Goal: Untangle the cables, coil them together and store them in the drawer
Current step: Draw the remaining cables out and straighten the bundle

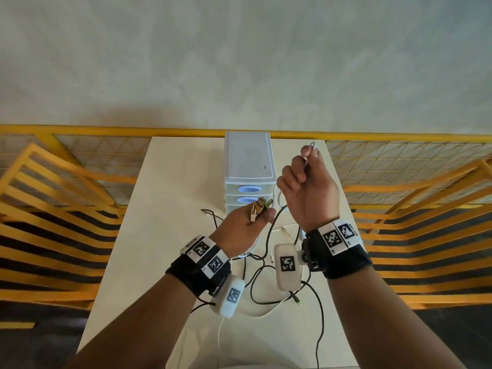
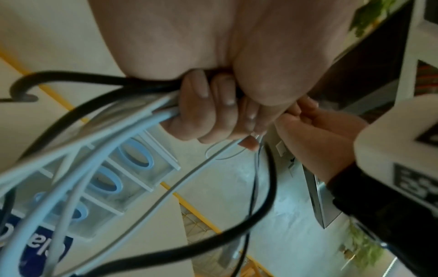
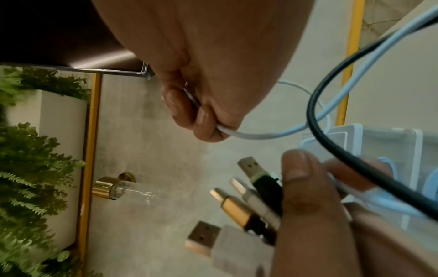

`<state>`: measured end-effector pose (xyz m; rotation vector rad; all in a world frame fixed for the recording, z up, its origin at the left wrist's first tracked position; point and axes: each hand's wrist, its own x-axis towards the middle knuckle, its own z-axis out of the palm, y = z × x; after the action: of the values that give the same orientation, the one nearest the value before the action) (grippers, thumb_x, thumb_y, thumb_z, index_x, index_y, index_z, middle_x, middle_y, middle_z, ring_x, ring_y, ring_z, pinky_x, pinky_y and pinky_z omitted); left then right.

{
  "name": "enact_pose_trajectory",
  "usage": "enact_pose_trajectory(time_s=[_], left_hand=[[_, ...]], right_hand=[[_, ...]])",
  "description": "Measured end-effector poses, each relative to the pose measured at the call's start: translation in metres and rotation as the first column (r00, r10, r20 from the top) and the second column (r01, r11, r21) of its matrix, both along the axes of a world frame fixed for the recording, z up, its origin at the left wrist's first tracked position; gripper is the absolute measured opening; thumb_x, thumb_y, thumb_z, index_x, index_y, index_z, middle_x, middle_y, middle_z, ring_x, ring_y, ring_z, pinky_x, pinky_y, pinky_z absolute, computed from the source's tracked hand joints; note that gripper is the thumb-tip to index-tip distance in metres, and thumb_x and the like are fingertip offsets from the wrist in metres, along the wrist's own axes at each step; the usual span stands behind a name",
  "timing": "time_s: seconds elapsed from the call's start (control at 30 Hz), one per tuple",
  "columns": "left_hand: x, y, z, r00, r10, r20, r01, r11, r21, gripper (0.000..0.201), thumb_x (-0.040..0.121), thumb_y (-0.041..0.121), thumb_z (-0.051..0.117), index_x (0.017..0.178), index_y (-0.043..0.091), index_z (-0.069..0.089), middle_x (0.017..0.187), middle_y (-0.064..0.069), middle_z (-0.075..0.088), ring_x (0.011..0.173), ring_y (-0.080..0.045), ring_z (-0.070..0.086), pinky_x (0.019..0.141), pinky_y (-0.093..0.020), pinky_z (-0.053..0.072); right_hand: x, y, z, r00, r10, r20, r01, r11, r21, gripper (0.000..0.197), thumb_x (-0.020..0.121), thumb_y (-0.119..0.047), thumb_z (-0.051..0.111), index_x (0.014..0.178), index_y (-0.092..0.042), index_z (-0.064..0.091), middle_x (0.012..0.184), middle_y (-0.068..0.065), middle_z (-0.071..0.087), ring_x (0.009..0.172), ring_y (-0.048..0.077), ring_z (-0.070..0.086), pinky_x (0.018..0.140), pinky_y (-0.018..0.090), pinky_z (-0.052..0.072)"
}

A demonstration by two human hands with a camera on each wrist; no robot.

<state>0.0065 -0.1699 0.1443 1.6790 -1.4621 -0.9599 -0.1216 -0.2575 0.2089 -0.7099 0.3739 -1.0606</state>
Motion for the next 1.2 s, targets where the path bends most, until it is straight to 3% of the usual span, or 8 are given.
enact_pose_trajectory(time_s=[0.13, 0.27, 0.5, 0.73, 0.87, 0.97, 1.03, 1.2], left_hand=[[-0.005, -0.003, -0.009, 0.991, -0.101, 0.088, 0.105, 0.993, -0.047, 0.034, 0.100, 0.058, 0.042, 0.086, 0.031, 0.057, 0.075, 0.006, 0.061, 0.073, -0.012, 0.057, 0.078, -0.037, 0.048], [-0.001, -0.003, -0.019, 0.963, -0.159, 0.217, 0.173, 0.984, -0.050, 0.030, 0.107, 0.033, 0.045, 0.077, 0.037, 0.040, 0.068, 0.012, 0.047, 0.063, -0.003, 0.047, 0.069, -0.028, 0.035], [0.003, 0.003, -0.040, 0.912, -0.181, 0.367, 0.135, 0.980, 0.146, 0.025, 0.106, 0.035, 0.046, 0.101, 0.015, 0.060, 0.082, 0.003, 0.059, 0.077, -0.021, 0.055, 0.072, -0.031, 0.042], [0.006, 0.001, -0.055, 0.842, -0.178, 0.509, 0.080, 0.975, 0.208, 0.030, 0.106, 0.039, 0.043, 0.120, 0.021, 0.062, 0.098, -0.006, 0.072, 0.091, -0.029, 0.066, 0.068, -0.028, 0.037], [0.012, -0.003, -0.066, 0.790, -0.134, 0.598, -0.016, 0.971, 0.239, 0.030, 0.106, 0.037, 0.043, 0.125, 0.023, 0.060, 0.102, -0.005, 0.072, 0.094, -0.029, 0.067, 0.071, -0.030, 0.043], [0.018, -0.007, -0.058, 0.831, -0.020, 0.556, -0.080, 0.985, 0.156, 0.031, 0.108, 0.029, 0.037, 0.126, 0.015, 0.058, 0.087, -0.004, 0.067, 0.080, -0.027, 0.062, 0.067, -0.030, 0.037], [0.028, -0.009, -0.040, 0.859, 0.103, 0.502, -0.147, 0.988, 0.049, 0.028, 0.108, 0.025, 0.037, 0.126, 0.014, 0.056, 0.087, -0.006, 0.069, 0.078, -0.029, 0.065, 0.065, -0.030, 0.037], [0.051, -0.006, 0.040, 0.877, 0.451, 0.165, -0.399, 0.875, -0.274, 0.032, 0.107, 0.035, 0.048, 0.115, 0.010, 0.066, 0.077, -0.004, 0.065, 0.069, -0.021, 0.060, 0.062, -0.026, 0.037]], right_hand=[[0.005, -0.001, 0.001, 1.000, -0.012, 0.006, 0.012, 1.000, 0.024, 0.030, 0.109, -0.027, 0.034, 0.087, -0.020, 0.053, 0.062, -0.003, 0.029, 0.051, 0.012, 0.024, 0.050, 0.025, 0.025], [-0.002, -0.009, 0.009, 0.998, -0.048, -0.036, 0.048, 0.999, -0.011, 0.034, 0.111, -0.029, 0.033, 0.085, -0.021, 0.053, 0.059, -0.004, 0.029, 0.047, 0.010, 0.022, 0.046, 0.024, 0.025], [-0.043, -0.040, 0.038, 0.983, -0.170, -0.063, 0.170, 0.985, -0.014, 0.032, 0.108, -0.029, 0.042, 0.077, -0.025, 0.050, 0.064, -0.005, 0.017, 0.047, 0.009, 0.018, 0.037, 0.020, 0.025], [-0.089, -0.059, 0.040, 0.949, -0.028, -0.313, 0.027, 1.000, -0.007, 0.022, 0.100, -0.023, 0.040, 0.080, -0.026, 0.049, 0.059, -0.005, 0.017, 0.040, 0.006, 0.018, 0.035, 0.020, 0.018], [-0.092, -0.035, 0.012, 0.810, 0.058, -0.584, -0.108, 0.993, -0.051, 0.028, 0.100, -0.030, 0.042, 0.074, -0.021, 0.044, 0.059, -0.002, 0.011, 0.043, 0.010, 0.014, 0.043, 0.026, 0.010], [-0.097, -0.015, -0.022, 0.573, 0.071, -0.817, -0.271, 0.957, -0.107, 0.042, 0.104, -0.042, 0.044, 0.070, -0.019, 0.052, 0.053, -0.003, 0.024, 0.046, 0.014, 0.020, 0.045, 0.026, 0.017], [-0.103, -0.004, -0.048, 0.399, 0.040, -0.916, -0.354, 0.928, -0.114, 0.044, 0.106, -0.040, 0.047, 0.068, -0.022, 0.058, 0.051, -0.005, 0.034, 0.047, 0.014, 0.026, 0.048, 0.026, 0.024], [-0.121, 0.018, -0.104, 0.234, 0.071, -0.970, -0.398, 0.917, -0.029, 0.042, 0.106, -0.027, 0.049, 0.069, -0.018, 0.067, 0.055, -0.005, 0.051, 0.053, 0.008, 0.046, 0.061, 0.024, 0.040]])
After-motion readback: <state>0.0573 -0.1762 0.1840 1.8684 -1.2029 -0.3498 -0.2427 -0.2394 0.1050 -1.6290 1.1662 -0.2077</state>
